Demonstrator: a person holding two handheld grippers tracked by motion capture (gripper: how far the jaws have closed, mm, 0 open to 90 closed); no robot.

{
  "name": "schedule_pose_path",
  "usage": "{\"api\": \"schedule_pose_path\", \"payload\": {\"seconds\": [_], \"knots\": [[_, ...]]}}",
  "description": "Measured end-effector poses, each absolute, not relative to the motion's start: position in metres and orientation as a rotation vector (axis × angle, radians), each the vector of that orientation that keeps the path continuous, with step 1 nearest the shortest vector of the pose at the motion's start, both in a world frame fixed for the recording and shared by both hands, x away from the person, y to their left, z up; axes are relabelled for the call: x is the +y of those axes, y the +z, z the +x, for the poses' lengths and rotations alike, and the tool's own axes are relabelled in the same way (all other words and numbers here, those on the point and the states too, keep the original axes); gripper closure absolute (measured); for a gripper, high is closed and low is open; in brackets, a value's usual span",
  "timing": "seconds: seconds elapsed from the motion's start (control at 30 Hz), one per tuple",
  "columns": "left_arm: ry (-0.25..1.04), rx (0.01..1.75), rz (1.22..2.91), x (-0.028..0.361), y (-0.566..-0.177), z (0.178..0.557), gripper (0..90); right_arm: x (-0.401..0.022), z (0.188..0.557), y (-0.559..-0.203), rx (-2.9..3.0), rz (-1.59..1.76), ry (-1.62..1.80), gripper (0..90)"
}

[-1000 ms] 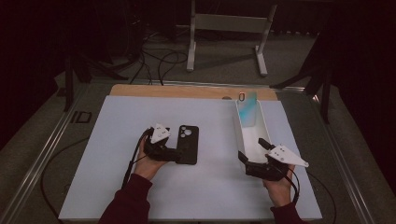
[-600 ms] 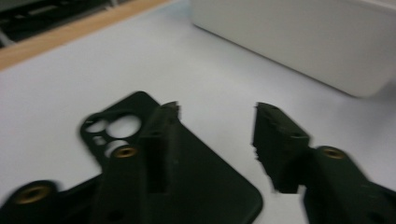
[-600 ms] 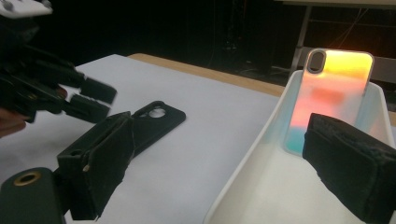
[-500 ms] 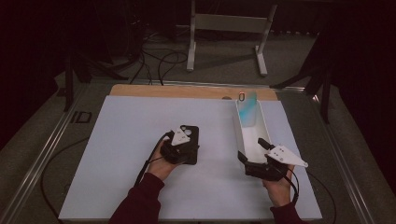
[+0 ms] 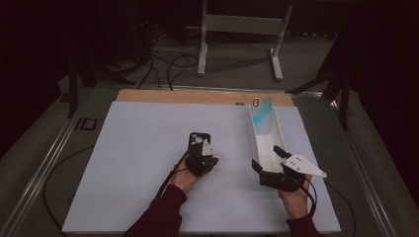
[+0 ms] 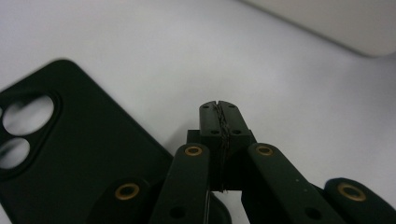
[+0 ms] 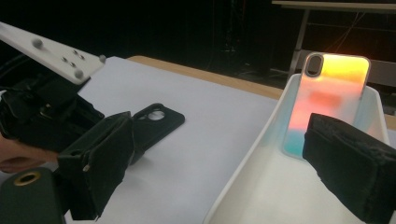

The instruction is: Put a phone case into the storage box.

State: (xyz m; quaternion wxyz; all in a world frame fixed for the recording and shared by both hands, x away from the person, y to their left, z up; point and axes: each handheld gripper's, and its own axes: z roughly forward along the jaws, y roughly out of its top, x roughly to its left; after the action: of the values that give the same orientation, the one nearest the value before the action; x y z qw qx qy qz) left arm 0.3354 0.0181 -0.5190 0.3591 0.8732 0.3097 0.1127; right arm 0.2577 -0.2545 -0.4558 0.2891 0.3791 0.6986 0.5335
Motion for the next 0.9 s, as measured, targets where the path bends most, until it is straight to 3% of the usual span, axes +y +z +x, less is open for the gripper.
{"api": "schedule_pose_path", "payload": {"seconds": [0.33, 0.73, 0.9], "knots": [[0.27, 0.841, 2.287, 0.028, -0.526, 0.334, 90.0, -0.255, 0.258, -0.456, 1.864, 1.011, 1.424, 8.6], [0.333, 1.025, 2.239, 0.104, -0.525, 0.332, 90.0, -0.253, 0.258, -0.456, 1.869, 1.007, 1.424, 8.5], [0.351, 1.025, 2.242, 0.106, -0.526, 0.331, 89.8, -0.25, 0.259, -0.457, 1.88, 1.002, 1.424, 8.5]]}}
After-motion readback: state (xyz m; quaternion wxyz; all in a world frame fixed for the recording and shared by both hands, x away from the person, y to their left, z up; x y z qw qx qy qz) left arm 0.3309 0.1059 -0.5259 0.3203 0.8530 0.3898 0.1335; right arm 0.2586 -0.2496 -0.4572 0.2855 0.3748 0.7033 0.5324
